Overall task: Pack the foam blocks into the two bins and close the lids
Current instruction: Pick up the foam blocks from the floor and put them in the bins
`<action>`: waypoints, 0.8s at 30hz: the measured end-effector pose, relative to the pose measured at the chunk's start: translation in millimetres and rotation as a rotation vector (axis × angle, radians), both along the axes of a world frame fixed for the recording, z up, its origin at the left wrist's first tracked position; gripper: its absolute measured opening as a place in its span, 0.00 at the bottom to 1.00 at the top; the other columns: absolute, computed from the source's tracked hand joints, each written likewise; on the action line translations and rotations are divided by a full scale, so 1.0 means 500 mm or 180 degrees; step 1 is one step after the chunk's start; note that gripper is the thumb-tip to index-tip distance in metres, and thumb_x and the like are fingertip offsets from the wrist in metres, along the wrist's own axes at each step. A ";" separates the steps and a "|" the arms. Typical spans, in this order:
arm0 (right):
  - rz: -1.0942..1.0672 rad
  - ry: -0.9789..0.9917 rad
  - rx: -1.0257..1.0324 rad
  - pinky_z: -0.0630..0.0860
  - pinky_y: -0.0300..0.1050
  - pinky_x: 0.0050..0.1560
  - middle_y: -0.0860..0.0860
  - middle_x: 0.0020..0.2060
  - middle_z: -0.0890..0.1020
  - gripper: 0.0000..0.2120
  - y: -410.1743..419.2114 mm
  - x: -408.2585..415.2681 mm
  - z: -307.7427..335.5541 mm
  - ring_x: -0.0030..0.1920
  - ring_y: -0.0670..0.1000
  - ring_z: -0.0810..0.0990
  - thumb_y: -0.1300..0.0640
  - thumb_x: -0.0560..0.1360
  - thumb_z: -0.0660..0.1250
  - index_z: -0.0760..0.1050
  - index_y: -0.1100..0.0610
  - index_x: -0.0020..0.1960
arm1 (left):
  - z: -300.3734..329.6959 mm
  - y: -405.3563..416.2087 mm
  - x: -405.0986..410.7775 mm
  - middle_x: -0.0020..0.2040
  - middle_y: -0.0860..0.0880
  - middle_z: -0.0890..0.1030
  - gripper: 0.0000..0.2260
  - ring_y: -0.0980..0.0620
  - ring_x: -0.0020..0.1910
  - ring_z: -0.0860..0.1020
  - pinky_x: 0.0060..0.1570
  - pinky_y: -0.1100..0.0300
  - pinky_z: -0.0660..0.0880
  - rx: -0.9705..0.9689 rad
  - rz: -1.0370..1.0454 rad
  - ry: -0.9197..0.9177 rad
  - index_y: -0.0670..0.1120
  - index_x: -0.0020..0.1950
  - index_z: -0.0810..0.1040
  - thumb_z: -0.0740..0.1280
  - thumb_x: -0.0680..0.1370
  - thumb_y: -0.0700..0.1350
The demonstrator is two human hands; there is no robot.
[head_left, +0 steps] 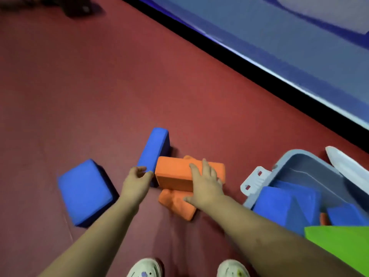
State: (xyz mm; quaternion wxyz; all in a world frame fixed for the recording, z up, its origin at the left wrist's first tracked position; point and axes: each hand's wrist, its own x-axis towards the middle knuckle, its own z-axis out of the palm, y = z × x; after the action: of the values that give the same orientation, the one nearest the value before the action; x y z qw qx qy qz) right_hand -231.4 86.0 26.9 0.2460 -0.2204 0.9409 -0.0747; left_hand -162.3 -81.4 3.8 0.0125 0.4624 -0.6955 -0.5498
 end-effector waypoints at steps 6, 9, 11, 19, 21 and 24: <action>0.0209 0.0294 0.0067 0.44 0.59 0.74 0.54 0.77 0.42 0.45 -0.079 -0.046 -0.109 0.77 0.56 0.41 0.49 0.71 0.71 0.44 0.47 0.77 | -0.138 -0.083 -0.024 0.64 0.39 0.73 0.26 0.41 0.61 0.74 0.60 0.49 0.72 -0.0925 -0.0329 -0.0460 0.38 0.69 0.68 0.71 0.73 0.42; 0.0287 0.0594 0.0204 0.44 0.60 0.73 0.56 0.77 0.49 0.40 -0.077 -0.056 -0.147 0.77 0.57 0.46 0.55 0.73 0.67 0.48 0.49 0.77 | -0.183 -0.089 -0.037 0.66 0.39 0.70 0.33 0.41 0.64 0.72 0.63 0.47 0.70 -0.0963 -0.0543 -0.0566 0.39 0.71 0.66 0.73 0.71 0.48; 0.0528 0.1245 0.0211 0.56 0.63 0.71 0.61 0.71 0.65 0.36 -0.068 -0.059 -0.171 0.74 0.61 0.60 0.60 0.68 0.71 0.62 0.53 0.74 | -0.210 -0.091 -0.049 0.63 0.39 0.73 0.34 0.40 0.62 0.73 0.61 0.46 0.72 -0.0960 -0.0561 -0.0595 0.40 0.67 0.69 0.74 0.67 0.54; 0.0722 0.1535 0.0566 0.71 0.58 0.52 0.59 0.66 0.72 0.40 -0.059 -0.084 -0.188 0.62 0.59 0.74 0.55 0.60 0.77 0.67 0.47 0.70 | -0.259 -0.108 -0.089 0.60 0.41 0.76 0.40 0.41 0.58 0.76 0.53 0.46 0.76 -0.0753 -0.0255 -0.0522 0.41 0.64 0.70 0.78 0.58 0.56; 0.0819 0.1573 0.0618 0.70 0.56 0.50 0.58 0.69 0.70 0.39 -0.053 -0.087 -0.194 0.62 0.58 0.73 0.54 0.63 0.76 0.65 0.46 0.71 | -0.250 -0.107 -0.091 0.61 0.43 0.75 0.44 0.44 0.56 0.76 0.51 0.48 0.76 -0.0611 -0.0217 -0.0404 0.42 0.65 0.69 0.77 0.53 0.58; 0.0685 0.1672 0.0611 0.72 0.54 0.43 0.56 0.61 0.78 0.41 -0.050 -0.080 -0.185 0.54 0.57 0.78 0.51 0.55 0.80 0.72 0.46 0.66 | -0.250 -0.110 -0.092 0.62 0.44 0.74 0.42 0.45 0.56 0.76 0.48 0.51 0.76 -0.0509 -0.0235 -0.0416 0.43 0.66 0.68 0.79 0.56 0.52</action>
State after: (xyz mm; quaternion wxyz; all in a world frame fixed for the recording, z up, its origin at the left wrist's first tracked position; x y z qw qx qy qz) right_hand -271.5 61.2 -65.4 0.0204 -0.3063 0.9464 0.1007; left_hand -208.2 -136.1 -121.0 -0.0164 0.4688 -0.7531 -0.4614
